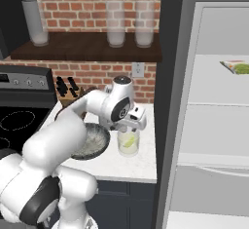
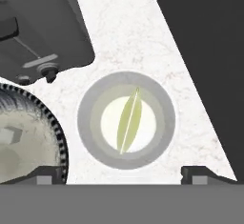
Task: Grab a lemon wedge from the fridge and one ice cube from the ice bowl, and put them in the glass of lemonade.
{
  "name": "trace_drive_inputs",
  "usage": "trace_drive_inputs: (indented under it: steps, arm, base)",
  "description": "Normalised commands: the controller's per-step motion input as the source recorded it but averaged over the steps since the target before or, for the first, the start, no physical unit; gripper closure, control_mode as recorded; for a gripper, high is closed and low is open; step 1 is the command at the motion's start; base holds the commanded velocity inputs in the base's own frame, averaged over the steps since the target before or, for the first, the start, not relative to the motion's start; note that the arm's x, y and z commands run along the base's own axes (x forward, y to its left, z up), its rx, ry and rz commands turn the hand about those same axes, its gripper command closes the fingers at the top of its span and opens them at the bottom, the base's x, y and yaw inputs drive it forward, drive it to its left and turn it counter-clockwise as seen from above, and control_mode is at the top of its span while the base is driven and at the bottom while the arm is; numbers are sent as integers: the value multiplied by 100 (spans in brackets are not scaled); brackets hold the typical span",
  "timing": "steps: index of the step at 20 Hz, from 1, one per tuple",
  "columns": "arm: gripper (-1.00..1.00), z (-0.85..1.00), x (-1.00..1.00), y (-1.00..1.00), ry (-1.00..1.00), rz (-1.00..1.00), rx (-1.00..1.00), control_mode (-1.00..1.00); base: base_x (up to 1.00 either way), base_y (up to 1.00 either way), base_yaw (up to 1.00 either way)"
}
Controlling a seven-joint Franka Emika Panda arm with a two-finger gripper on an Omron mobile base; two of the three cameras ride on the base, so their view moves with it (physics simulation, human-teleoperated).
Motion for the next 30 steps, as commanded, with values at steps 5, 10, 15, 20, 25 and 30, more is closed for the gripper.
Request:
trace_drive_inputs:
  steps: [5,10,15,20,25,30]
  arm:
    - [-100,4,-50,18,-28,10,0,-100]
    - [-100,25,-38,41,-24,14,0,-100]
    - [-100,23,-16,76,-16,16,0,-100]
    - [-100,4,1,94,-13,6,-1,-100]
    - [-100,9,25,84,22,0,-27,-100]
    - [-100,13,2,45,35,0,-42,-100]
  base:
    - [0,0,0]
    - [0,0,0]
    - [0,0,0]
    - [0,0,0]
    - [0,0,0]
    - [0,0,0]
